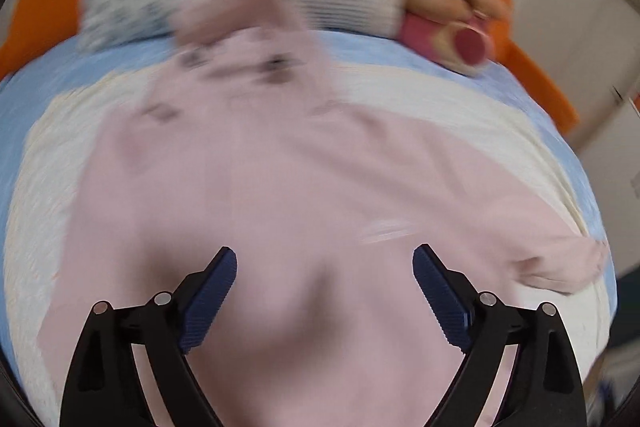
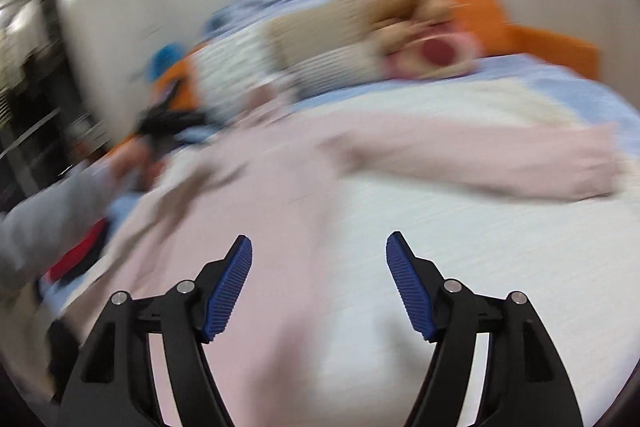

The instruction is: Fold large clothes

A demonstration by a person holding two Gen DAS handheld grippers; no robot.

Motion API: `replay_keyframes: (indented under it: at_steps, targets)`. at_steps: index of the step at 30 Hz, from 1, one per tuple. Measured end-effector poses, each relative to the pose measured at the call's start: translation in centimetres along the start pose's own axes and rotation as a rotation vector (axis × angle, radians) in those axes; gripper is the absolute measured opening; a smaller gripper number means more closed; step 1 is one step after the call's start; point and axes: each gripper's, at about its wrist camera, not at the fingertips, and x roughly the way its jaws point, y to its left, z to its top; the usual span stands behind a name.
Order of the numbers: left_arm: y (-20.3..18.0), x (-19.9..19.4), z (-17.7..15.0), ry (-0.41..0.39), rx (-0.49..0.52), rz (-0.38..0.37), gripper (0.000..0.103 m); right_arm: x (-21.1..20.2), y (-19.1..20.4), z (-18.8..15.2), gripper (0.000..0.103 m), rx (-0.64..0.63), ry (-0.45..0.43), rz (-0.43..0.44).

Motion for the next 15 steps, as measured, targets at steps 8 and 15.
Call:
replay_keyframes:
  at_steps: [8, 15]
  targets:
    - [-10.6, 5.0, 3.5, 0.071, 0.099, -0.044, 0.093, 1.2, -20.9, 7.2, 0.073, 0.16, -0.038, -0.329]
    - [-11.9, 8.6, 3.7, 0.098, 0.037, -0.148, 0.093, 4.3, -27.7, 8.3, 0.072, 0.209, 0.002, -0.475]
